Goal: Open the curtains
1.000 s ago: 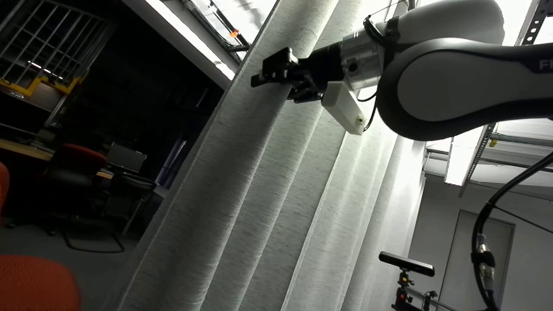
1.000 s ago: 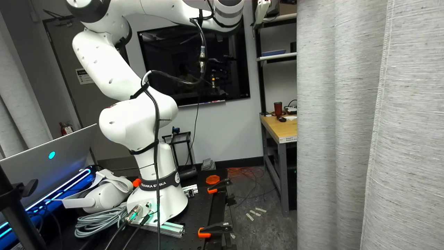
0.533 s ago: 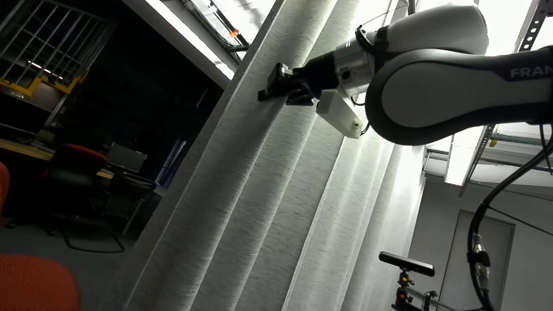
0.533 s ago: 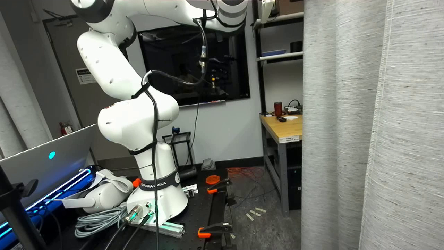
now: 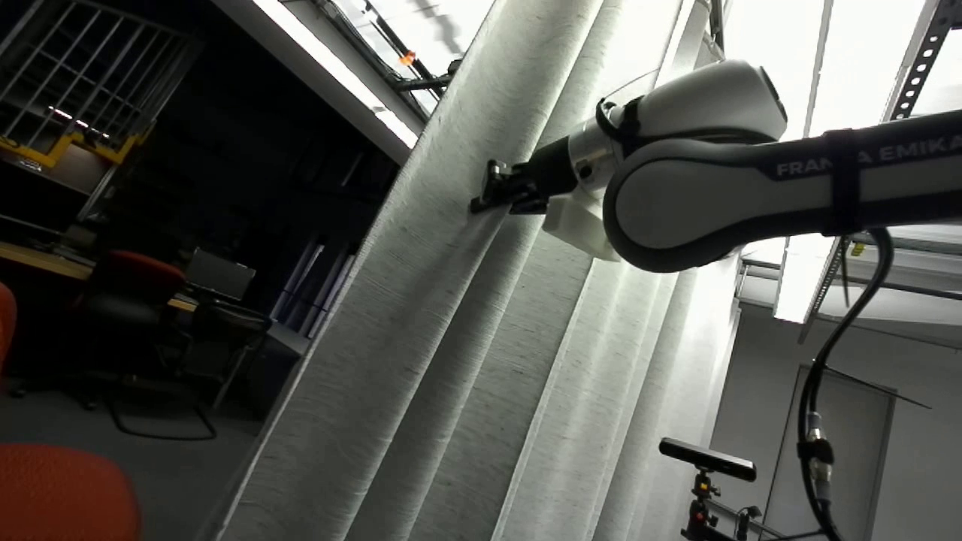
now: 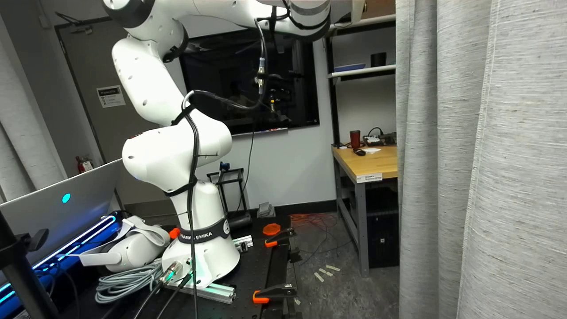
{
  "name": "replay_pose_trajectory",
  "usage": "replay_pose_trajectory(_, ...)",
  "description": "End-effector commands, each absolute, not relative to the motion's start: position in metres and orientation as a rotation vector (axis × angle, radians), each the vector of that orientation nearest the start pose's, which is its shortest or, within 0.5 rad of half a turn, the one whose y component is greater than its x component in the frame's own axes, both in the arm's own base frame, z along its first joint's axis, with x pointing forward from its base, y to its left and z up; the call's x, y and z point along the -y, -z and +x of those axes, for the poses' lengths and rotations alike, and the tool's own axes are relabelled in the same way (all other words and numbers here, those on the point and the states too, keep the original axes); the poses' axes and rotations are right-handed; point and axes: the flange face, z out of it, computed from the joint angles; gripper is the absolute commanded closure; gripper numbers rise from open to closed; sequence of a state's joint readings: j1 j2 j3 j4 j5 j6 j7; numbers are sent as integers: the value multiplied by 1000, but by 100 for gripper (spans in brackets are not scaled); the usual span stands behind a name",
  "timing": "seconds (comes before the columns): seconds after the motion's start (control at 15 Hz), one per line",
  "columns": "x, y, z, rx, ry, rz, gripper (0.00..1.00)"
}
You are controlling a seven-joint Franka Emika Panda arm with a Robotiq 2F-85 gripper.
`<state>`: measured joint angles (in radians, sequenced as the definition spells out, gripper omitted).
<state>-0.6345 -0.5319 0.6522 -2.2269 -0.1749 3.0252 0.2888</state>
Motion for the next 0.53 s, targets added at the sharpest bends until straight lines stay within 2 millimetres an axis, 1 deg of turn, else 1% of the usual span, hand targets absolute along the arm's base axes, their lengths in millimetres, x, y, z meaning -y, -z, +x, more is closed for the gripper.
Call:
replay_pose_trajectory(0.0,-37,-680,502,-104,1965,-2845,100)
replay_pose_trajectory(0.07,-15,-681,508,-161,1967,-2873,100)
replay_pose_trajectory(0.27,71,-683,522,-372,1972,-2969,100)
replay_pose_trajectory(0.47,144,-686,527,-561,1958,-3055,100)
